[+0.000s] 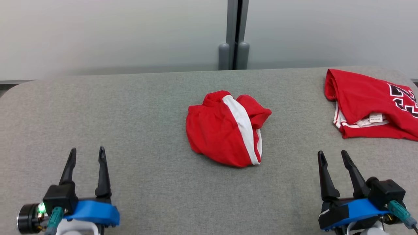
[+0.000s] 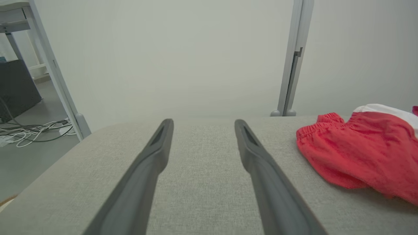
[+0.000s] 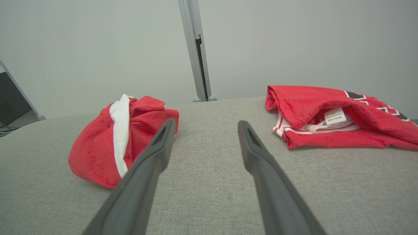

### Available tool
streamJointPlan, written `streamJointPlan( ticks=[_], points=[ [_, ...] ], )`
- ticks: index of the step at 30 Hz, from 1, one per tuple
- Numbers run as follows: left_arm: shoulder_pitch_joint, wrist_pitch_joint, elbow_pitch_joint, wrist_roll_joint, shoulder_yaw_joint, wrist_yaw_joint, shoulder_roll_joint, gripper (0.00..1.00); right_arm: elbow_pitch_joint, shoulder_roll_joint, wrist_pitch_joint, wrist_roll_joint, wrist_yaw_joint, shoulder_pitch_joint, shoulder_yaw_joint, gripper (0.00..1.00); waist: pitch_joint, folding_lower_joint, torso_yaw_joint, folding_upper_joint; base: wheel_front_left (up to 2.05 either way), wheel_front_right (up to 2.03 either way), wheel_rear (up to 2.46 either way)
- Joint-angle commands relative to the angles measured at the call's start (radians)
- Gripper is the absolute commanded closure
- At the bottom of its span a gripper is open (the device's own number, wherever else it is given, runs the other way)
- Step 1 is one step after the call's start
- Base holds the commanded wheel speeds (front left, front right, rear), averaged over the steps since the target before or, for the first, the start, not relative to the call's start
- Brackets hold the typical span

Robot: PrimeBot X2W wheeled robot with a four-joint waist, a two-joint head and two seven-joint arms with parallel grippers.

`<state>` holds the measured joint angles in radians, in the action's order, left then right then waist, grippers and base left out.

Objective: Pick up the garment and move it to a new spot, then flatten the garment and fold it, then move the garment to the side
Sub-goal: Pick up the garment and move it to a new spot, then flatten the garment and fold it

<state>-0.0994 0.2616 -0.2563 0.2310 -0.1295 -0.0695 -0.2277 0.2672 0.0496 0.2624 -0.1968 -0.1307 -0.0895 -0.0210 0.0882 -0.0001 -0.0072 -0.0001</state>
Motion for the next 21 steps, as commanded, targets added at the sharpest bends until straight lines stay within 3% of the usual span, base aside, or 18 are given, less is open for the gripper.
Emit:
streamJointPlan(
  ticks=[1, 21],
  points=[
    [0.02, 0.004, 0.008, -0.001, 0.01, 0.0, -0.002, 0.0, 0.001, 0.002, 0.003, 0.008, 0.0, 0.02, -0.003, 0.0, -0.003, 0.0001, 0.006, 0.0001, 0.0, 0.0, 0.0],
    [0.138, 0.005, 0.011, -0.024, 0.074, 0.019, 0.045, 0.0, 0.032, 0.002, 0.003, 0.021, 0.0, 0.078, -0.018, 0.0, -0.048, 0.0001, 0.023, 0.0001, 0.0, 0.0, 0.0]
  ],
)
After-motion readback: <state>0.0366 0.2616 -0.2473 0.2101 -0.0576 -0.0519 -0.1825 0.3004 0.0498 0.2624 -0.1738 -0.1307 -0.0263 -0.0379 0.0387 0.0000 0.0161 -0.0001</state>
